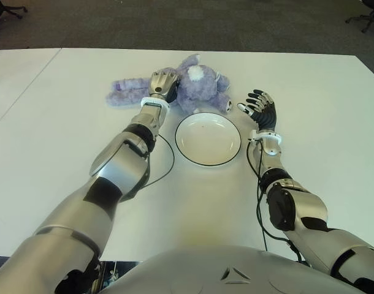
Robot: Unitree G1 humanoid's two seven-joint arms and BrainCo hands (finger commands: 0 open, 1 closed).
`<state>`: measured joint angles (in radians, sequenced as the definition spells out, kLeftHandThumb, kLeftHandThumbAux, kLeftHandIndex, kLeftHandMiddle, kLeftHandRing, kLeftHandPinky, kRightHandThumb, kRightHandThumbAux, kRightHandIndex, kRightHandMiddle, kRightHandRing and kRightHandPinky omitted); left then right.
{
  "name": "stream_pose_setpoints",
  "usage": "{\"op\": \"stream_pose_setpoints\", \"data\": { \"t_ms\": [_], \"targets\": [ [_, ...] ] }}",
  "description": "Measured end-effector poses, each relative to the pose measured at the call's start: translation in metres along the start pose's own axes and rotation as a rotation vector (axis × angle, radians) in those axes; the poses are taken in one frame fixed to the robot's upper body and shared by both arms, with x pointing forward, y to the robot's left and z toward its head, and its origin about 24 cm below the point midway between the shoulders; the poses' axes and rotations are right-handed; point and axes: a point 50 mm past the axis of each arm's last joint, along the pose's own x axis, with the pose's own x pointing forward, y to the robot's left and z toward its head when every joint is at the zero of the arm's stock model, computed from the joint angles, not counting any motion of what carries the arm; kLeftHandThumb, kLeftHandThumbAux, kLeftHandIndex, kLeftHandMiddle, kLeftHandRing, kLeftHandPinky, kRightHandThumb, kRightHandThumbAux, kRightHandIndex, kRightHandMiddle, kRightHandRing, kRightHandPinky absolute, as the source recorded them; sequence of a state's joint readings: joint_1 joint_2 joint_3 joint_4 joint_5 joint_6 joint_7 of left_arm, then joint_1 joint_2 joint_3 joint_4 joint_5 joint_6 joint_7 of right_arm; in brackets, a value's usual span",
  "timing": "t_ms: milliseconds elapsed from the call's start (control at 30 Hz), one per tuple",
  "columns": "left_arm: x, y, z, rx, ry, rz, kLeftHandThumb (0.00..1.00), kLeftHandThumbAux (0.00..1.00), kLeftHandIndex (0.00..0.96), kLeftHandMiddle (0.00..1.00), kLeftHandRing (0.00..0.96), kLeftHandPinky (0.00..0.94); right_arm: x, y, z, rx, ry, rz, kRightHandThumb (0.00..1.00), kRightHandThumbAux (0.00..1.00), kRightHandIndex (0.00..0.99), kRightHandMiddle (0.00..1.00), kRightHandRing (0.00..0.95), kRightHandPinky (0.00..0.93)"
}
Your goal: Put the doll into the plate.
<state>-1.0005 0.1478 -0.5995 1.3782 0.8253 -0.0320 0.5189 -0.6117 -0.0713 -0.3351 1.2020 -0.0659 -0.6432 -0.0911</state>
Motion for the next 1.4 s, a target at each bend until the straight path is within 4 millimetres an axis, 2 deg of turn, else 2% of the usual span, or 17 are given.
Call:
{"op": "stream_pose_setpoints", "data": {
  "t_ms": [167, 467, 533, 600, 633, 667, 700, 733, 767, 800, 833, 900, 967, 1100, 1400],
  "targets": [
    [-0.002, -0.002, -0.002, 0.007, -0.019, -0.004, 0.85, 0.665, 0.406, 0.556, 0.753, 0.783, 0.0, 0.0, 0.0, 0.001, 0.0, 0.0, 0.0, 0.847, 0.24, 0.3, 0.307, 0.312],
    [-0.005, -0.003, -0.007, 0.027, -0.068, 0.003, 0.849, 0.664, 0.41, 0.574, 0.78, 0.808, 0.0, 0.0, 0.0, 0.0, 0.0, -0.003, 0.0, 0.82, 0.233, 0.294, 0.296, 0.291],
    [-0.004, 0.001, -0.009, 0.042, -0.079, 0.024, 0.846, 0.659, 0.435, 0.5, 0.77, 0.779, 0.0, 0.0, 0.0, 0.0, 0.0, -0.003, 0.0, 0.819, 0.233, 0.298, 0.302, 0.305],
    [-0.003, 0.005, -0.011, 0.061, -0.087, 0.056, 0.844, 0.658, 0.434, 0.49, 0.757, 0.761, 0.0, 0.0, 0.0, 0.0, 0.0, -0.002, 0.0, 0.821, 0.234, 0.3, 0.304, 0.312],
    [-0.002, 0.007, -0.012, 0.07, -0.09, 0.071, 0.734, 0.684, 0.414, 0.456, 0.598, 0.636, 0.0, 0.0, 0.0, 0.0, 0.0, -0.002, 0.0, 0.826, 0.238, 0.306, 0.316, 0.332],
    [-0.002, 0.009, -0.014, 0.078, -0.09, 0.09, 0.706, 0.691, 0.409, 0.447, 0.557, 0.603, 0.0, 0.0, 0.0, 0.0, 0.0, -0.002, 0.0, 0.827, 0.239, 0.308, 0.318, 0.337],
    [-0.002, 0.012, -0.017, 0.087, -0.087, 0.112, 0.515, 0.463, 0.13, 0.232, 0.339, 0.435, 0.0, 0.0, 0.0, 0.0, 0.0, -0.001, 0.0, 0.831, 0.24, 0.308, 0.316, 0.32],
    [-0.001, 0.014, -0.019, 0.095, -0.084, 0.134, 0.481, 0.425, 0.082, 0.195, 0.301, 0.407, 0.0, 0.0, 0.0, 0.0, -0.001, -0.001, 0.0, 0.832, 0.241, 0.308, 0.315, 0.317],
    [-0.001, 0.018, -0.022, 0.103, -0.078, 0.159, 0.415, 0.355, 0.02, 0.102, 0.185, 0.295, 0.0, 0.0, 0.0, 0.0, -0.001, -0.001, 0.0, 0.833, 0.241, 0.305, 0.31, 0.301],
    [0.0, 0.021, -0.025, 0.109, -0.07, 0.183, 0.403, 0.343, 0.01, 0.086, 0.166, 0.276, 0.0, 0.0, 0.0, 0.0, -0.001, -0.001, 0.0, 0.834, 0.241, 0.305, 0.309, 0.298],
    [0.001, 0.026, -0.029, 0.117, -0.061, 0.21, 0.392, 0.308, 0.002, 0.021, 0.052, 0.124, 0.0, 0.0, 0.0, 0.0, -0.001, 0.0, 0.0, 0.834, 0.243, 0.305, 0.307, 0.298],
    [0.004, 0.037, -0.036, 0.131, -0.039, 0.273, 0.37, 0.253, 0.0, 0.001, 0.005, 0.021, 0.0, 0.0, 0.0, 0.0, -0.001, -0.001, 0.0, 0.835, 0.246, 0.309, 0.31, 0.306],
    [0.006, 0.047, -0.041, 0.138, -0.025, 0.329, 0.351, 0.227, 0.0, 0.0, 0.0, 0.002, 0.0, 0.0, 0.0, 0.0, 0.0, -0.002, 0.0, 0.831, 0.245, 0.308, 0.307, 0.299],
    [0.01, 0.067, -0.048, 0.128, 0.002, 0.436, 0.295, 0.17, 0.0, 0.0, 0.0, 0.0, 0.0, 0.0, 0.0, 0.0, 0.0, -0.006, 0.0, 0.828, 0.244, 0.307, 0.307, 0.304],
    [0.017, 0.092, -0.05, 0.088, 0.039, 0.528, 0.269, 0.11, 0.0, 0.0, 0.0, 0.0, 0.0, 0.0, 0.0, 0.001, 0.0, -0.007, 0.0, 0.843, 0.243, 0.311, 0.315, 0.327]
  ]
}}
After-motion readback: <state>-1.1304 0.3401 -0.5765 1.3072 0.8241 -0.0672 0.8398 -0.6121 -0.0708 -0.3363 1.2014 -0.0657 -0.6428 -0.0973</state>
